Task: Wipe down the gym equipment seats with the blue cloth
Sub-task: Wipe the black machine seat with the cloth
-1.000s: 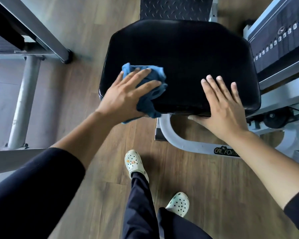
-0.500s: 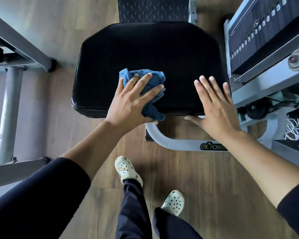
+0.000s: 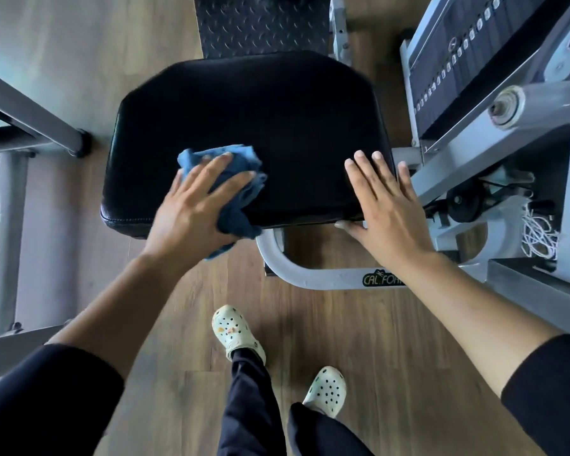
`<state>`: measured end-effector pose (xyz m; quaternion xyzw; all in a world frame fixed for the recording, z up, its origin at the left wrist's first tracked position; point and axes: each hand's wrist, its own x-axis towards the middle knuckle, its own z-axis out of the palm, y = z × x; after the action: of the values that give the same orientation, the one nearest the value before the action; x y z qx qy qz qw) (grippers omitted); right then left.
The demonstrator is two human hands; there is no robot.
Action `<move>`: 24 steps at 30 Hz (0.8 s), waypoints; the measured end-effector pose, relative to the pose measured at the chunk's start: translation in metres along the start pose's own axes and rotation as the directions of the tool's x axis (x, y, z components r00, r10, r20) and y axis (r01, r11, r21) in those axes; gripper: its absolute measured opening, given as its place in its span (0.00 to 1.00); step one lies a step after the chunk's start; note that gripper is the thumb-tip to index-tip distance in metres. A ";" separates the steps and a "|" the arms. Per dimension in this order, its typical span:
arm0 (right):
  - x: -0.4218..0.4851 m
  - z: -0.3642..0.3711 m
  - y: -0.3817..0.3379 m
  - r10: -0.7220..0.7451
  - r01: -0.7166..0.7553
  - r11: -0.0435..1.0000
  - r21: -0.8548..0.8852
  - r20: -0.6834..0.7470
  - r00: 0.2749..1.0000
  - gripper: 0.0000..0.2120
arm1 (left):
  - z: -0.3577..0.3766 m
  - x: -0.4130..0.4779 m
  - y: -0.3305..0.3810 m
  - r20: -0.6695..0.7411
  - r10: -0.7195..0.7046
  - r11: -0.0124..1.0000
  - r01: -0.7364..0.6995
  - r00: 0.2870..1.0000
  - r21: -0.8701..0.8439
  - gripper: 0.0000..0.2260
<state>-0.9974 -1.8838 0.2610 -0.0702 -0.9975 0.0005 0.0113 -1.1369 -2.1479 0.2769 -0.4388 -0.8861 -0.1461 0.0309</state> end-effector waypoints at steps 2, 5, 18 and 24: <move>0.000 0.000 0.001 -0.004 0.004 1.000 0.011 0.006 1.000 0.42 | -0.005 -0.010 -0.015 -0.003 -0.034 0.999 0.034 0.999 -0.001 0.36; -0.001 -0.002 0.002 -0.008 0.007 0.998 0.059 0.022 1.000 0.41 | -0.004 0.003 -0.003 0.042 -0.119 0.992 0.118 0.992 0.041 0.40; 0.030 -0.017 -0.014 0.147 -0.160 0.949 0.271 0.068 0.987 0.32 | 0.029 0.117 0.026 0.114 -0.405 0.914 0.406 0.907 0.018 0.19; 0.074 -0.028 -0.043 0.301 -0.307 0.858 0.412 0.080 0.950 0.32 | 0.013 0.130 -0.007 0.166 -0.388 0.730 0.412 0.907 -0.546 0.17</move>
<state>-1.0759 -1.9160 0.2910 -0.2226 -0.9502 0.2172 0.0196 -1.2212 -2.0483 0.2871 -0.2294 -0.8754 -0.3977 -0.1513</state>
